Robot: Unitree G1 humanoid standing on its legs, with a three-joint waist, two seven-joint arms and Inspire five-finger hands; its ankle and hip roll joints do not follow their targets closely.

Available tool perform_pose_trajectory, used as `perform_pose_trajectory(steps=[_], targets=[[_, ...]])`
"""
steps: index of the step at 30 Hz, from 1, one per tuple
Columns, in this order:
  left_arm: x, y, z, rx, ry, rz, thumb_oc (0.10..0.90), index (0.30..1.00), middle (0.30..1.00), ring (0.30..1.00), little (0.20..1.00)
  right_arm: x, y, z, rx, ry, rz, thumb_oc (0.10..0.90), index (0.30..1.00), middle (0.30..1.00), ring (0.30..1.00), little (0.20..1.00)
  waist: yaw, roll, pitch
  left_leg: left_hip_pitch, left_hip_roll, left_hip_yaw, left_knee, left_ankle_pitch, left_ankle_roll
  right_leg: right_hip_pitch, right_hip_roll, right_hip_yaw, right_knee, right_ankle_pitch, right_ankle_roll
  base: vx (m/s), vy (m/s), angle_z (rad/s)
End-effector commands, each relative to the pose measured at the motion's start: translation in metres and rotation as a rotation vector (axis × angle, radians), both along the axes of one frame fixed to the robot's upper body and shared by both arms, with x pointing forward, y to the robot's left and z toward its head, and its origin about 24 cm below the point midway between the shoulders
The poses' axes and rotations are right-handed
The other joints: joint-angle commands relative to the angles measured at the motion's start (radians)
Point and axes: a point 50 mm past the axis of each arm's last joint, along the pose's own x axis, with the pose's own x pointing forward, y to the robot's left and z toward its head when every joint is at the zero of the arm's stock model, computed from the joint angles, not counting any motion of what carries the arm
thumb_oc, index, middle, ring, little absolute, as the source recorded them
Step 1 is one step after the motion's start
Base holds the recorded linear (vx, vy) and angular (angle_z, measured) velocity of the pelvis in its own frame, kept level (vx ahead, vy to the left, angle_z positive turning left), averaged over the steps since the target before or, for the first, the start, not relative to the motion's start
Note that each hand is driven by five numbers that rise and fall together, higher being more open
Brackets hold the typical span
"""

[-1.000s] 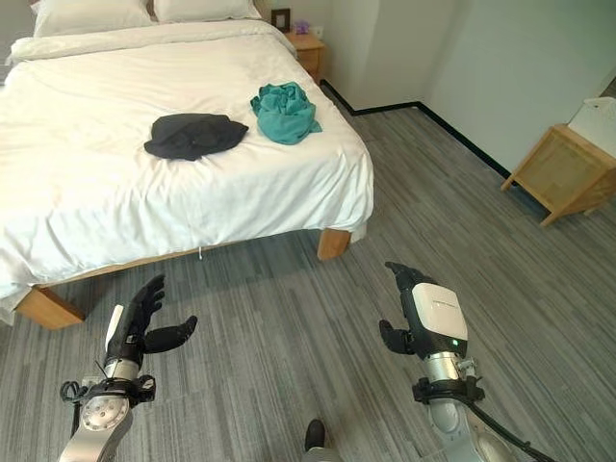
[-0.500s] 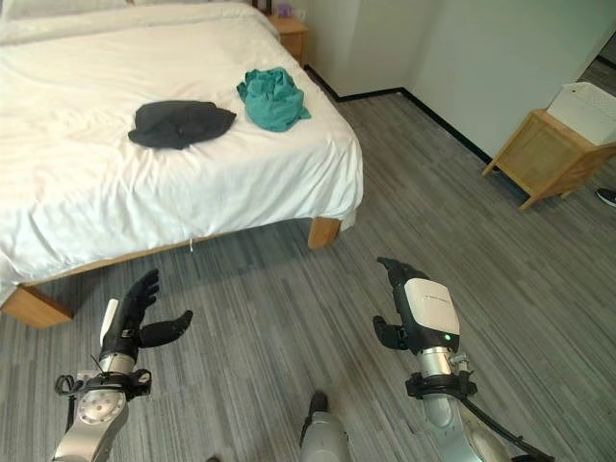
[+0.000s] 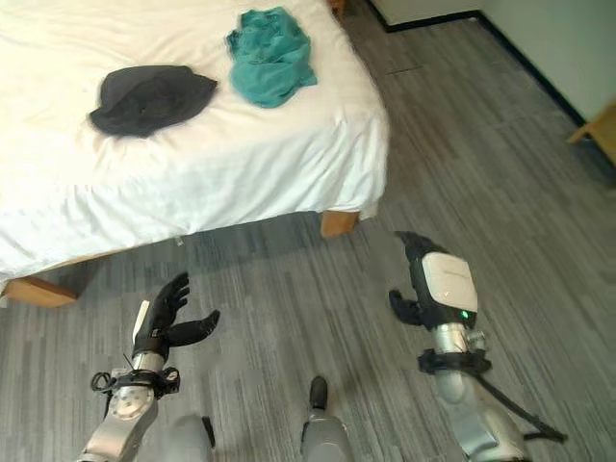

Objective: Pick up bed clothes into laundry basket.

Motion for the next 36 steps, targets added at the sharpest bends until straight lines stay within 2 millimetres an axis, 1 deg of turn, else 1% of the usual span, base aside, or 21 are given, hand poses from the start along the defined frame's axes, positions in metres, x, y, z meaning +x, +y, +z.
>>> perform_pose_trajectory(steps=[1,2,4,6,7,8,11,13,15,16,17,19,20,21,23,24,28,29,32,35,36], targets=[[0.014,0.019,0.06,0.022,-0.318,0.033,0.8,0.9,0.9,0.9,0.9,0.006,0.01,0.04,-0.037,-0.173,0.105,0.8,0.9,0.9,0.9,0.9,0.034,0.024,-0.042,0.136,0.035,0.134,-0.184,-0.112,-0.003,0.047,-0.005,0.021,-0.098,-0.036,0.115,0.39,0.038,-0.2],[0.012,0.019,0.059,0.019,-0.312,0.034,0.8,0.9,0.9,0.9,0.9,0.004,0.009,0.04,-0.038,-0.172,0.102,0.8,0.9,0.9,0.9,0.9,0.038,0.026,-0.046,0.133,0.062,0.157,-0.293,-0.109,0.0,0.068,-0.005,0.017,-0.098,-0.051,0.121,0.43,0.12,-0.2],[0.009,0.018,0.053,0.024,-0.281,0.032,0.8,0.9,0.9,0.9,0.9,0.003,0.006,0.036,-0.044,-0.161,0.09,0.8,0.9,0.9,0.9,0.9,0.042,0.035,-0.057,0.172,0.075,0.196,-0.643,-0.105,0.024,0.113,-0.008,0.005,-0.098,-0.072,0.151,0.46,0.217,-0.14],[0.007,0.018,0.048,0.039,-0.252,0.032,0.8,0.9,0.9,0.9,0.9,-0.001,0.003,0.031,-0.053,-0.142,0.067,0.8,0.9,0.9,0.9,0.9,0.044,0.048,-0.074,0.218,0.057,0.233,-1.014,0.036,0.008,0.162,-0.009,-0.014,-0.098,-0.099,0.176,0.53,0.255,-0.18],[0.007,0.017,0.047,0.041,-0.246,0.029,0.8,0.9,0.9,0.9,0.9,-0.002,0.0,0.03,-0.058,-0.145,0.051,0.8,0.9,0.9,0.9,0.9,0.043,0.051,-0.089,0.224,0.066,0.234,-1.105,0.059,-0.011,0.192,-0.009,-0.019,-0.098,-0.125,0.185,0.53,0.209,-0.06],[0.007,0.017,0.045,0.044,-0.237,0.034,0.8,0.9,0.9,0.9,0.9,-0.002,-0.001,0.029,-0.059,-0.146,0.039,0.8,0.9,0.9,0.9,0.9,0.043,0.049,-0.099,0.22,0.079,0.241,-1.146,0.072,-0.012,0.216,-0.012,-0.024,-0.098,-0.133,0.19,0.36,0.117,0.03],[0.0,0.021,0.039,0.061,-0.198,0.042,0.8,0.9,0.9,0.9,0.9,-0.008,-0.008,0.027,-0.066,-0.129,0.002,0.8,0.9,0.9,0.9,0.9,0.036,0.047,-0.143,0.245,0.086,0.237,-1.19,0.107,0.002,0.275,-0.02,-0.034,-0.098,-0.145,0.219,0.53,0.243,0.02],[0.0,0.027,0.041,0.108,-0.198,0.048,0.8,0.9,0.9,0.9,0.9,-0.007,-0.015,0.031,-0.085,-0.155,-0.043,0.8,0.9,0.9,0.9,0.9,0.042,0.022,-0.163,0.269,0.068,0.255,-1.189,0.106,0.017,0.259,-0.048,-0.008,-0.023,-0.134,0.228,0.42,0.22,-0.01],[-0.001,0.038,0.049,0.168,-0.217,0.083,0.8,0.9,0.9,0.9,0.9,-0.009,-0.024,0.045,-0.094,-0.233,-0.11,0.8,0.9,0.9,0.9,0.9,0.04,-0.007,-0.159,0.319,0.034,0.278,-1.186,0.076,0.045,0.222,-0.076,0.018,0.118,-0.072,0.262,0.38,0.312,-0.11],[-0.001,0.046,0.057,0.16,-0.254,0.123,0.8,0.9,0.9,0.9,0.9,-0.009,-0.033,0.06,-0.102,-0.333,-0.173,0.8,0.9,0.9,0.9,0.9,0.029,-0.019,-0.146,0.349,0.007,0.268,-1.192,0.043,0.073,0.143,-0.081,0.059,0.276,0.019,0.274,0.25,0.268,0.05],[-0.001,0.046,0.057,0.16,-0.255,0.123,0.8,0.9,0.9,0.9,0.9,-0.009,-0.033,0.06,-0.101,-0.334,-0.173,0.8,0.9,0.9,0.9,0.9,0.032,-0.02,-0.149,0.345,0.005,0.271,-1.192,0.043,0.075,0.13,-0.084,0.065,0.287,0.015,0.275,0.26,0.239,0.23],[0.0,0.057,0.071,0.18,-0.318,0.161,0.8,0.9,0.9,0.9,0.9,-0.009,-0.043,0.079,-0.141,-0.414,-0.217,0.8,0.9,0.9,0.9,0.9,0.027,-0.023,-0.145,0.371,-0.005,0.265,-1.192,0.009,0.088,0.065,-0.085,0.066,0.338,0.047,0.281,0.23,0.133,0.31],[-0.001,0.065,0.083,0.182,-0.377,0.188,0.8,0.9,0.9,0.9,0.9,-0.01,-0.052,0.096,-0.169,-0.471,-0.247,0.8,0.9,0.9,0.9,0.9,0.033,-0.028,-0.147,0.387,-0.015,0.261,-1.192,-0.012,0.086,0.035,-0.096,0.017,0.266,0.038,0.271,0.23,0.087,0.25],[-0.001,0.065,0.083,0.181,-0.378,0.188,0.8,0.9,0.9,0.9,0.9,-0.01,-0.052,0.096,-0.169,-0.471,-0.247,0.8,0.9,0.9,0.9,0.9,0.029,-0.026,-0.147,0.387,-0.015,0.257,-1.192,-0.012,0.086,0.04,-0.095,0.012,0.262,0.039,0.271,0.3,0.061,0.14],[-0.003,0.072,0.094,0.147,-0.436,0.219,0.8,0.9,0.9,0.9,0.9,-0.009,-0.057,0.111,-0.214,-0.502,-0.253,0.8,0.9,0.9,0.9,0.9,0.035,-0.026,-0.15,0.4,-0.015,0.241,-1.192,-0.031,0.08,0.028,-0.096,-0.034,0.145,0.014,0.258,0.27,-0.021,0.3],[-0.004,0.08,0.098,0.127,-0.461,0.268,0.8,0.9,0.9,0.9,0.9,-0.009,-0.06,0.122,-0.223,-0.533,-0.26,0.8,0.9,0.9,0.9,0.9,0.048,-0.032,-0.151,0.416,-0.012,0.226,-1.192,-0.046,0.072,0.003,-0.091,-0.06,0.025,0.006,0.258,0.24,-0.053,0.39],[-0.002,0.09,0.1,0.133,-0.465,0.321,0.8,0.9,0.9,0.9,0.9,0.003,-0.059,0.122,-0.225,-0.502,-0.242,0.8,0.9,0.9,0.9,0.9,0.074,-0.049,-0.147,0.44,-0.005,0.218,-1.192,-0.064,0.062,0.011,-0.1,-0.095,-0.073,0.041,0.269,0.15,-0.094,0.57],[-0.006,0.095,0.096,0.146,-0.441,0.334,0.8,0.9,0.9,0.9,0.9,0.014,-0.059,0.121,-0.246,-0.444,-0.229,0.8,0.9,0.9,0.9,0.9,0.116,-0.066,-0.148,0.461,-0.002,0.226,-1.192,-0.07,0.055,0.029,-0.121,-0.133,-0.088,0.067,0.272,0.06,-0.077,0.32],[-0.009,0.096,0.085,0.132,-0.393,0.332,0.8,0.9,0.9,0.9,0.9,0.028,-0.063,0.116,-0.257,-0.354,-0.218,0.8,0.9,0.9,0.9,0.9,0.14,-0.079,-0.17,0.472,-0.005,0.217,-1.192,-0.072,0.048,0.06,-0.123,-0.14,-0.098,0.071,0.275,0.14,-0.111,-0.11],[-0.012,0.098,0.076,0.122,-0.354,0.33,0.8,0.9,0.9,0.9,0.9,0.04,-0.066,0.111,-0.246,-0.295,-0.217,0.8,0.9,0.9,0.9,0.9,0.152,-0.079,-0.175,0.471,0.0,0.203,-1.192,-0.065,0.04,0.082,-0.118,-0.157,-0.098,0.07,0.272,0.12,-0.095,0.19],[-0.014,0.1,0.07,0.124,-0.32,0.324,0.8,0.9,0.9,0.9,0.9,0.049,-0.068,0.106,-0.241,-0.234,-0.223,0.8,0.9,0.9,0.9,0.9,0.173,-0.076,-0.18,0.466,0.005,0.192,-1.192,-0.06,0.034,0.094,-0.117,-0.174,-0.098,0.062,0.271,0.11,-0.108,0.3]])
